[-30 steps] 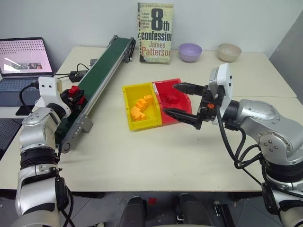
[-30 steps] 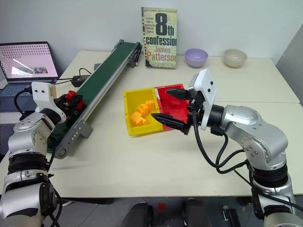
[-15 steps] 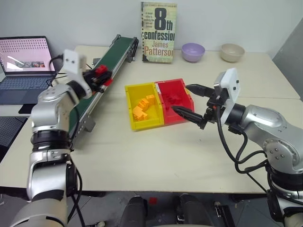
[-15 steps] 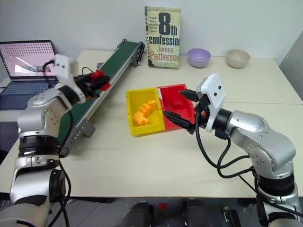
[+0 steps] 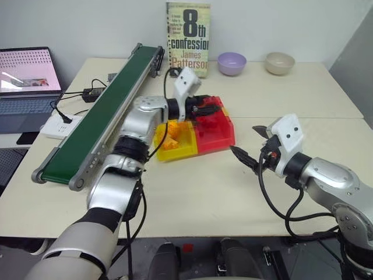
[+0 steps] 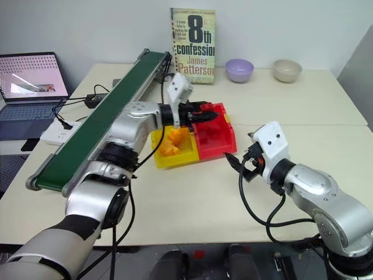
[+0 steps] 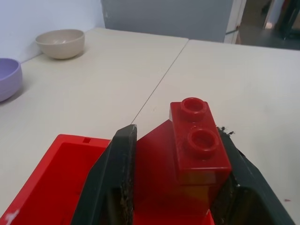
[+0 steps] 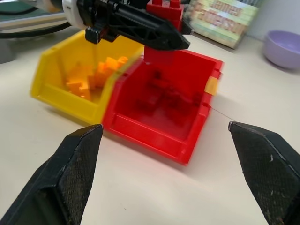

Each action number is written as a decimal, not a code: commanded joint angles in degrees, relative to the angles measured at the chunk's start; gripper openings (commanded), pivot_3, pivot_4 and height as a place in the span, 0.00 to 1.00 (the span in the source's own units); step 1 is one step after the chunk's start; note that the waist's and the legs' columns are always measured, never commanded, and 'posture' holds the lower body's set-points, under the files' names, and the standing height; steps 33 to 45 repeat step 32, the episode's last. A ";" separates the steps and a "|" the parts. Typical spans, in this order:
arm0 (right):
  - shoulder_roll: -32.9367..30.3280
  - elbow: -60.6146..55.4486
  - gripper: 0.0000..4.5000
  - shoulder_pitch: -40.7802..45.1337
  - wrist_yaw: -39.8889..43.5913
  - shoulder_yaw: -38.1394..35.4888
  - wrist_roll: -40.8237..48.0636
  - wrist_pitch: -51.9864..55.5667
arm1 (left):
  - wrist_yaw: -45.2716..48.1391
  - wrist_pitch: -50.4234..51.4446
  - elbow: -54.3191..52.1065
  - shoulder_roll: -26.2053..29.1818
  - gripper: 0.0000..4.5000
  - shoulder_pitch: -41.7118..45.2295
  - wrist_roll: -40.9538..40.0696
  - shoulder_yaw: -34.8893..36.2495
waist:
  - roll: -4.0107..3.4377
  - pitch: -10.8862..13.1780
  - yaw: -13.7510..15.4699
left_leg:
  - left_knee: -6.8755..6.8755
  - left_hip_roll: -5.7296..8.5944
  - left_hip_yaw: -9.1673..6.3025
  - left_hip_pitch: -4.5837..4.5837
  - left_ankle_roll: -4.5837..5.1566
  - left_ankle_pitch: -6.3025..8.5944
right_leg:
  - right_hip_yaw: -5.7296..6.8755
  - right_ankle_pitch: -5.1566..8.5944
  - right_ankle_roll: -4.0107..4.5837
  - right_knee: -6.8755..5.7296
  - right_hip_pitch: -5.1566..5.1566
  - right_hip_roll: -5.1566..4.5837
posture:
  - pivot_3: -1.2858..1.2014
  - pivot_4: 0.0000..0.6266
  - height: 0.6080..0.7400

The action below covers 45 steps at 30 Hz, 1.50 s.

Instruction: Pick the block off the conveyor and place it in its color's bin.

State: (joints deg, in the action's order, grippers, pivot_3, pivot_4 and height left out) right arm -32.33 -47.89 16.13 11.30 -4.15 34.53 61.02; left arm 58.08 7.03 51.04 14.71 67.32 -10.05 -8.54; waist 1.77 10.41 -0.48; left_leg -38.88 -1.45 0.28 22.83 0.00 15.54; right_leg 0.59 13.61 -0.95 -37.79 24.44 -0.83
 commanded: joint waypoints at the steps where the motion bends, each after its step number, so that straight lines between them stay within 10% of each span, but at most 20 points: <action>1: 1.00 -4.20 1.00 0.26 -2.99 -2.66 -0.21 1.69 | 0.03 -7.63 7.58 -0.72 0.42 3.73 3.61 0.01 | 0.00 0.00 0.02 | 0.00 -0.02 0.00 0.01 0.00 0.00 | 0.01 0.00 -0.01 0.00 0.00 0.04 | 0.52 0.24 1.00; 13: 0.07 -3.48 1.00 2.44 -2.41 -4.79 0.66 3.70 | 0.52 -10.62 14.92 1.10 0.99 7.76 4.55 5.33 | 0.00 0.00 0.24 | 0.01 -0.05 -0.04 0.08 0.00 0.00 | 0.03 0.03 -0.04 0.04 0.00 0.09 | 0.52 0.24 1.00; 19: -4.51 2.42 1.00 6.13 5.19 -3.45 0.32 -0.34 | 7.12 -6.48 9.36 10.12 0.99 4.01 5.21 5.92 | -0.01 0.01 -0.63 | 0.04 -0.10 -0.05 -0.04 0.00 0.00 | 0.03 0.02 -0.02 -0.03 0.02 0.14 | 0.52 0.24 1.00; 29: -11.87 16.45 1.00 11.31 25.49 -0.54 1.50 -11.10 | 12.27 19.91 -36.34 29.21 0.99 -21.95 -2.26 11.41 | -0.03 0.02 -1.05 | 0.08 -0.28 -0.20 0.00 0.00 0.00 | -0.06 -0.07 0.19 -0.10 0.06 0.11 | 0.52 0.24 1.00; 45: -12.77 18.53 1.00 11.19 28.21 0.30 0.10 -13.68 | 9.93 23.86 -44.03 30.60 0.99 -26.69 -4.10 12.79 | -0.05 0.03 -1.05 | 0.08 -0.31 -0.27 -0.03 0.00 0.00 | -0.05 -0.05 0.16 -0.14 0.03 -0.12 | 0.52 0.24 1.00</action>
